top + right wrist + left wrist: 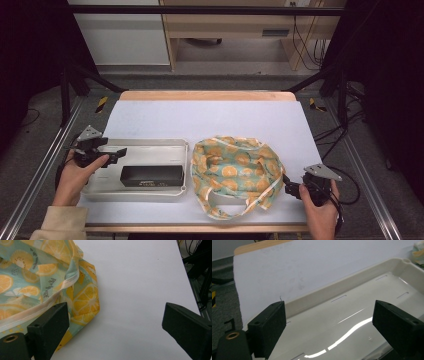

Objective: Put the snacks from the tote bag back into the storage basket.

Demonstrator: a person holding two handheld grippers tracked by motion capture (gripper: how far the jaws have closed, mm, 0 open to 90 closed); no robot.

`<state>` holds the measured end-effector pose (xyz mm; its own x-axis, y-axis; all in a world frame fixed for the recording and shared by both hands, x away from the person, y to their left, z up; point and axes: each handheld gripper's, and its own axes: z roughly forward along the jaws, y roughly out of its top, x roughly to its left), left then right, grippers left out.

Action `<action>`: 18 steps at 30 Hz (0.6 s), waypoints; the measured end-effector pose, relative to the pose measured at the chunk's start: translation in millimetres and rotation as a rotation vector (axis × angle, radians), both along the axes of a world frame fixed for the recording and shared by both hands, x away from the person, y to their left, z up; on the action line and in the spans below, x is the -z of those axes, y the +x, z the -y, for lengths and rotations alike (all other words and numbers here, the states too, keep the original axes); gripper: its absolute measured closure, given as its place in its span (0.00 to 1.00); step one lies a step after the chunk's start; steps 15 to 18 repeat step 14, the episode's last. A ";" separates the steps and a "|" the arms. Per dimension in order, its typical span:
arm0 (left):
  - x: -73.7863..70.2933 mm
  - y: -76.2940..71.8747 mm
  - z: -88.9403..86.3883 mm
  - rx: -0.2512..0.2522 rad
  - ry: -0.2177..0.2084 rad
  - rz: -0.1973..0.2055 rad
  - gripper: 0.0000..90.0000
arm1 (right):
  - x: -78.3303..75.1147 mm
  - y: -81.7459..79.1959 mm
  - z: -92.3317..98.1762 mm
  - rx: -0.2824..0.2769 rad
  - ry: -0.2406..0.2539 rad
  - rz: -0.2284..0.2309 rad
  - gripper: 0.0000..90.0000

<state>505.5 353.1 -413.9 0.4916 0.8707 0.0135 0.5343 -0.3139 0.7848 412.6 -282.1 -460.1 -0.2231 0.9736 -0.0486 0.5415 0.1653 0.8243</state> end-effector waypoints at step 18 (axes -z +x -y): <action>3.4 0.8 -2.3 -0.047 0.075 -0.001 0.14 | 0.4 0.5 0.7 -0.001 -0.002 -0.005 0.08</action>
